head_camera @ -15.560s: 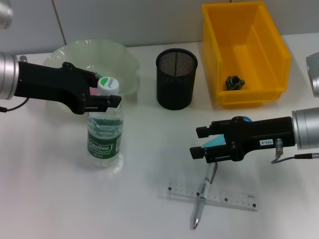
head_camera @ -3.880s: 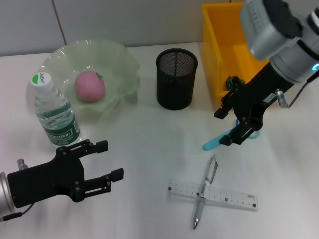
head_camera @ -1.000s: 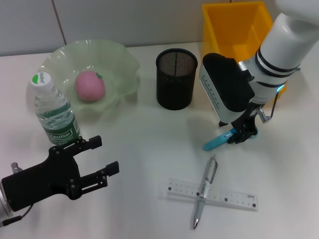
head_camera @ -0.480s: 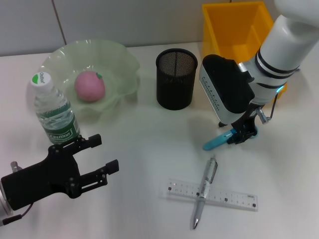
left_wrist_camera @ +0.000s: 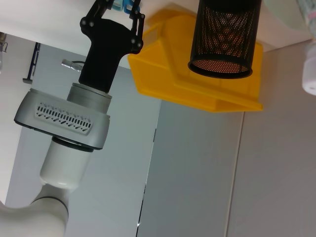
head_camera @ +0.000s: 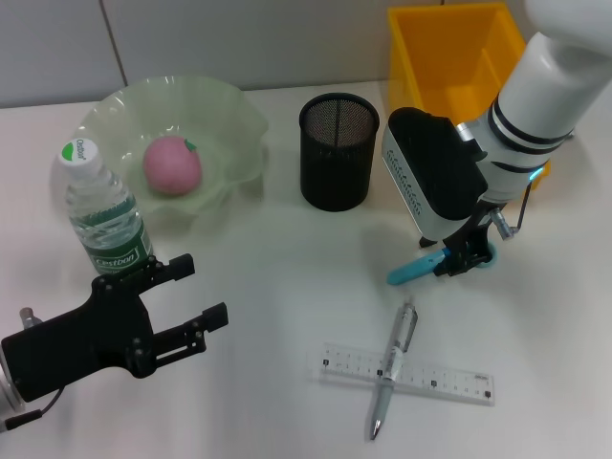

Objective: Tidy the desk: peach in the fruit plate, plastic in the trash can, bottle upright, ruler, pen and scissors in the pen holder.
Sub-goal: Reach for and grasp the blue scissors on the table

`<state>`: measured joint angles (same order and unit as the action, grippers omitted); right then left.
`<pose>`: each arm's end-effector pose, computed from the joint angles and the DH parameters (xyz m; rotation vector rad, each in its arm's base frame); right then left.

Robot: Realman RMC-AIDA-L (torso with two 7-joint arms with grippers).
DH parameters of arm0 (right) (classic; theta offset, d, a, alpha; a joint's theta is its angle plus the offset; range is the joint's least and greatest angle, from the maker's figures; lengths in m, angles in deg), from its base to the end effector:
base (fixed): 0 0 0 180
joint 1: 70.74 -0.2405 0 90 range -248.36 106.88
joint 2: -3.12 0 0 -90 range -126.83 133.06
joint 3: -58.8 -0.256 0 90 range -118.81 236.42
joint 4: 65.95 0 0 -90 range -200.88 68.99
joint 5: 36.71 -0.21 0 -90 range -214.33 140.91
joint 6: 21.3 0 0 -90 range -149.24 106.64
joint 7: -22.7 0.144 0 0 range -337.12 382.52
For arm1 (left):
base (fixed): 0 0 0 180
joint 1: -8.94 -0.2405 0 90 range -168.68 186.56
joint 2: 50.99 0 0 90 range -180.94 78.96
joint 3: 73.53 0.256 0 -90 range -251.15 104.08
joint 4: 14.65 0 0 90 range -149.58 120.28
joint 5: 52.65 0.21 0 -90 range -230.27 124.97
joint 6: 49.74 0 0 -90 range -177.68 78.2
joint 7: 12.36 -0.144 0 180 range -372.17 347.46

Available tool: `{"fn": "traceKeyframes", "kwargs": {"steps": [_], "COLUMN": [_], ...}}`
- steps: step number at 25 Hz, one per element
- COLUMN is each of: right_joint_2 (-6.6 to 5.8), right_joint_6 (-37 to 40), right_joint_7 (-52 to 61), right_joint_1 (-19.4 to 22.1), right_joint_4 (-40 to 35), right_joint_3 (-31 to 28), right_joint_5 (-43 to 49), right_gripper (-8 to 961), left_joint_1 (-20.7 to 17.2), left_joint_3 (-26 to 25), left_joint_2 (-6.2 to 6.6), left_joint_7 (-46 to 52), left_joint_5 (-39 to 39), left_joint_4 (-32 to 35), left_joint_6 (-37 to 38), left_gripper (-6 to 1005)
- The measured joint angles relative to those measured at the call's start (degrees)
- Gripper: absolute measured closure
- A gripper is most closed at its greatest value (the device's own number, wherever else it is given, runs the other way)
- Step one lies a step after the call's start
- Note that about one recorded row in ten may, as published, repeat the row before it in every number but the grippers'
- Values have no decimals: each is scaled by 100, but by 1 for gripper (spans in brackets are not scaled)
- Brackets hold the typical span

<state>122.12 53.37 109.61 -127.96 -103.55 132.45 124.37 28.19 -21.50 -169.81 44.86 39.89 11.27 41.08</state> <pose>0.1956 0.4110 -0.0439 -2.8878 -0.4551 -1.0469 -0.2897 0.2660 -0.0279 -2.5934 -0.4933 -0.9603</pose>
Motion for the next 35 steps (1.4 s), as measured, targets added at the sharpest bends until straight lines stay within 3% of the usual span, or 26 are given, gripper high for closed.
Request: {"fn": "traceKeyframes", "kwargs": {"steps": [35], "right_joint_2": [-56], "right_joint_6": [331], "right_joint_7": [138], "right_joint_1": [-119], "right_joint_4": [-78], "right_joint_3": [-80], "right_joint_5": [158], "right_gripper": [624], "left_joint_1": [1], "left_joint_3": [-36], "left_joint_2": [9], "left_joint_7": [55], "left_joint_5": [-96], "left_joint_4": [9], "left_joint_6": [42], "left_gripper": [216]}}
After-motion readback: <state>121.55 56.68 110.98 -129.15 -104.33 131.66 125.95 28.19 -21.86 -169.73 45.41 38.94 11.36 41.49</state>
